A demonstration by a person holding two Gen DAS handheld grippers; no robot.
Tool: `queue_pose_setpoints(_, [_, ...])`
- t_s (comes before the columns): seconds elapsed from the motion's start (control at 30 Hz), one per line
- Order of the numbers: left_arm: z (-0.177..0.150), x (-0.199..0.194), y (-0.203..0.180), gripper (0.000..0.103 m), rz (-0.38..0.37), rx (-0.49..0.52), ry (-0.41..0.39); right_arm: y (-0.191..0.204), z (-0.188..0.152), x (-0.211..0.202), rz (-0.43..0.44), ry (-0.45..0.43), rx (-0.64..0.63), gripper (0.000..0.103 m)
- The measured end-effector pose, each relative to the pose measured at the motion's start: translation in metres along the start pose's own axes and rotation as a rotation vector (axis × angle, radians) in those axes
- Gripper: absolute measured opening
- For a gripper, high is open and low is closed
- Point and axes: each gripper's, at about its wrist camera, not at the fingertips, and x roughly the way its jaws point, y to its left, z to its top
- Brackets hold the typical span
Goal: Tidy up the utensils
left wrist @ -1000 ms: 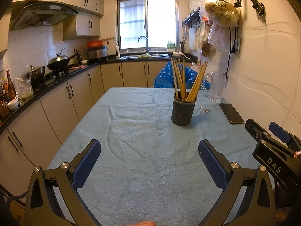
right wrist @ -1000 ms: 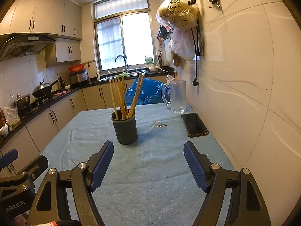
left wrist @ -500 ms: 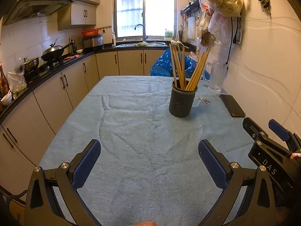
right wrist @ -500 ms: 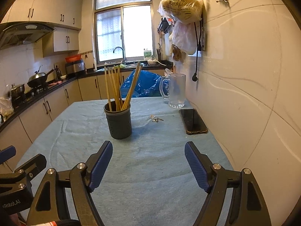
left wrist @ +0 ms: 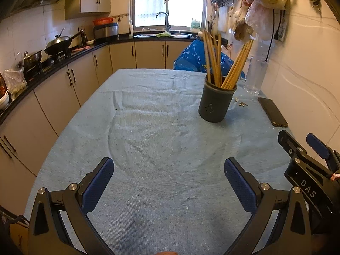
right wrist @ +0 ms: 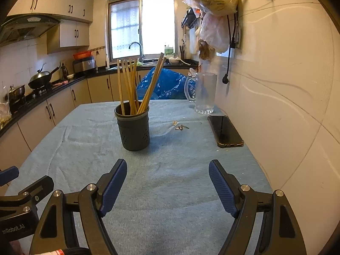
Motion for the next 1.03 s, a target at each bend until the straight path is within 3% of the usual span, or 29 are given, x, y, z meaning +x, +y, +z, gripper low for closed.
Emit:
queue_pose_setpoints(0.43, [0.019, 0.025, 0.01, 0.103, 0.032, -0.028, 0.01, 0.003, 0.005, 0.017, 0.004, 0.027, -0.018, 0.083])
queue_pose_setpoints(1.03, [0.014, 0.04, 0.001, 0.103, 0.015, 0.002, 0.05, 0.009, -0.005, 0.042, 0.024, 0.115, -0.012, 0.084])
